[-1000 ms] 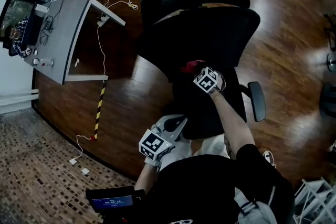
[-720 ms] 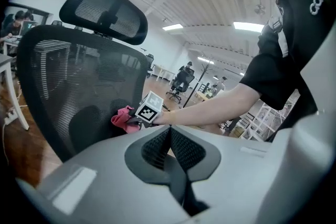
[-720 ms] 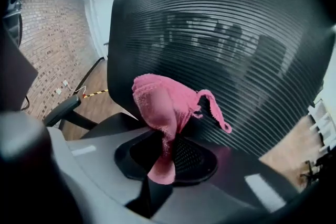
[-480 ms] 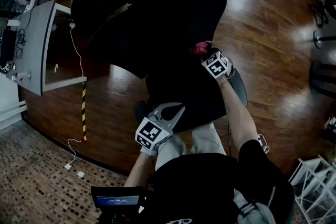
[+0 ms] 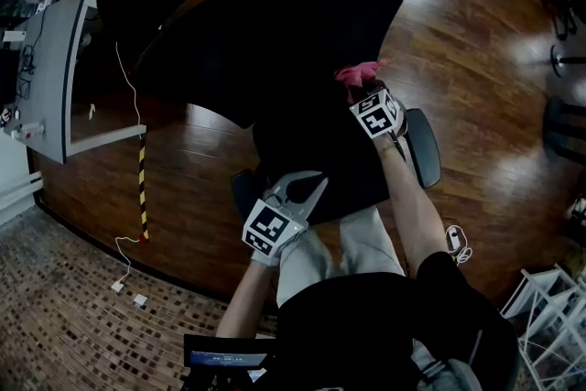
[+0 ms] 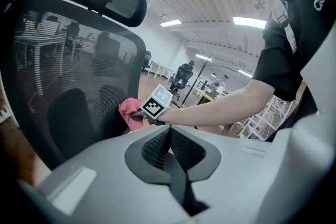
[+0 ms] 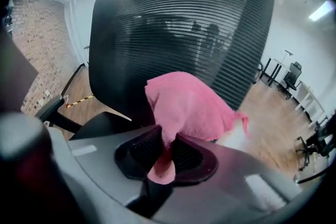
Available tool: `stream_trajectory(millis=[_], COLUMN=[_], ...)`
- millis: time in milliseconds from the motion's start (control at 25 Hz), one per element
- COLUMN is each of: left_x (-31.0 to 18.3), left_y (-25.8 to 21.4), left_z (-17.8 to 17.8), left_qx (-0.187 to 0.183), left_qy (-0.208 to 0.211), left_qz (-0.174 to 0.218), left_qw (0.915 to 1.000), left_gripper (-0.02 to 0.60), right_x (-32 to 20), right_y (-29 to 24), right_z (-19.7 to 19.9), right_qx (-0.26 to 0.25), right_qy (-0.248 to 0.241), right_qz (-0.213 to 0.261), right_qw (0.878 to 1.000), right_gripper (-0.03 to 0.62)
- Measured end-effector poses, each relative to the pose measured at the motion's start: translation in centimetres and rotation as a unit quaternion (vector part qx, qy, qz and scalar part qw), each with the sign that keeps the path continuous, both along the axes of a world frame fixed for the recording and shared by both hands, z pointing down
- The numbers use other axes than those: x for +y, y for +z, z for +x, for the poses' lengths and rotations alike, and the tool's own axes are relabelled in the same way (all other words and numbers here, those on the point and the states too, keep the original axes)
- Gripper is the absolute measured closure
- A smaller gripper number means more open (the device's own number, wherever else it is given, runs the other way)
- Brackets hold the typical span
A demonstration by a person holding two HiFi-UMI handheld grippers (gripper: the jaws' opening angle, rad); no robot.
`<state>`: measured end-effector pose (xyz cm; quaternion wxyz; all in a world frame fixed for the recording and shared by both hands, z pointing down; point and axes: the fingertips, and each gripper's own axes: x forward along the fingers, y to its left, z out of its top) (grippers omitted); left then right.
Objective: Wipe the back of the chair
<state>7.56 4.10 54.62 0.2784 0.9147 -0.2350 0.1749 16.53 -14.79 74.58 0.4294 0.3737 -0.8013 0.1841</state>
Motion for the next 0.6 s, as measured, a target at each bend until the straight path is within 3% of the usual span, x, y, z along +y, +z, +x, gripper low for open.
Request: stream_trajectory(millis=[200,600], left_x=[1.1,4.6], left_y=[1.6,3.4], left_z=[-3.1,-14.6], left_qx=[-0.008,-0.036], left_qy=[-0.011,-0.073], left_qz=[-0.006,-0.017], left_qw=[0.9999,0.9966], left_gripper=[0.591,0.59], right_x=[2.5,8.3], right_y=[0.0,-0.2], right_z=[-7.6,-26.9], right_qx=[-0.023,-0.079], right_qy=[-0.023,-0.119], right_qz=[0.008,0.016], right_qw=[0.999,0.99], right_gripper=[0.548,0.548])
